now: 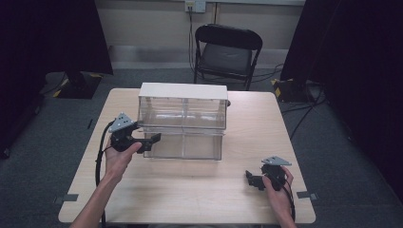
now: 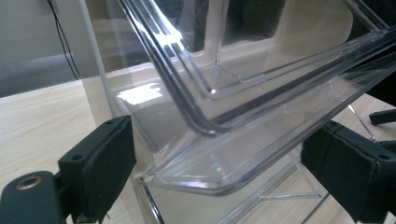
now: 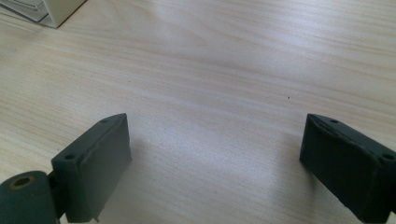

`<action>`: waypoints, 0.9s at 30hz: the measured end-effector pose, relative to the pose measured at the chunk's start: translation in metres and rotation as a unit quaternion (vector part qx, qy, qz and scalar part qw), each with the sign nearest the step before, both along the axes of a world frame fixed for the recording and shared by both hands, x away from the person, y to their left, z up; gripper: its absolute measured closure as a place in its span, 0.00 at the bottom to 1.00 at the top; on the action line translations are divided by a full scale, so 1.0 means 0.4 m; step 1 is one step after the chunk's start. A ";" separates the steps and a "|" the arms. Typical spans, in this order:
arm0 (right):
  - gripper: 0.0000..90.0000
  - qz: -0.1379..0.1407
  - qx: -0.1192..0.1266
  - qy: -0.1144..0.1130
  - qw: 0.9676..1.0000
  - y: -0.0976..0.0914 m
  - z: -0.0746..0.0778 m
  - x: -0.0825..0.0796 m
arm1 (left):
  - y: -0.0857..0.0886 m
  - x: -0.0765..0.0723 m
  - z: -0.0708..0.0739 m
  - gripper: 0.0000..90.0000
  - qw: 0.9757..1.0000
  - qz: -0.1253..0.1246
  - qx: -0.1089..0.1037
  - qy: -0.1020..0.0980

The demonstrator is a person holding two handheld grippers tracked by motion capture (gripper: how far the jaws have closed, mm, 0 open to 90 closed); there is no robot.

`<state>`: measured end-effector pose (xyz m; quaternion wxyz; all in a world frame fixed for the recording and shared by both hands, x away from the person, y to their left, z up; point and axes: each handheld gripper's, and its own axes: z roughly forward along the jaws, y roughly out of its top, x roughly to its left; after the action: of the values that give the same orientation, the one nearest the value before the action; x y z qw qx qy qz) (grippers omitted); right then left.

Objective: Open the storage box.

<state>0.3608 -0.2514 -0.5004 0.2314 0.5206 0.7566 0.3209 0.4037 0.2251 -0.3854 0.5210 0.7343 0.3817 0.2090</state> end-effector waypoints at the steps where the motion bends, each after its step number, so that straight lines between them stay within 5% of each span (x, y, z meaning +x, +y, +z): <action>1: 0.09 0.000 0.000 0.000 1.000 0.000 0.000 0.000 | 0.000 0.001 0.000 0.11 1.000 -0.002 -0.002 0.000; 27: 0.08 0.001 0.000 0.000 1.000 0.000 0.000 0.001 | -0.001 -0.002 0.009 0.09 1.000 -0.001 -0.008 0.000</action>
<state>0.3610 -0.2514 -0.5005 0.2314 0.5201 0.7570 0.3208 0.4028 0.2249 -0.3817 0.5269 0.7308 0.3821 0.2056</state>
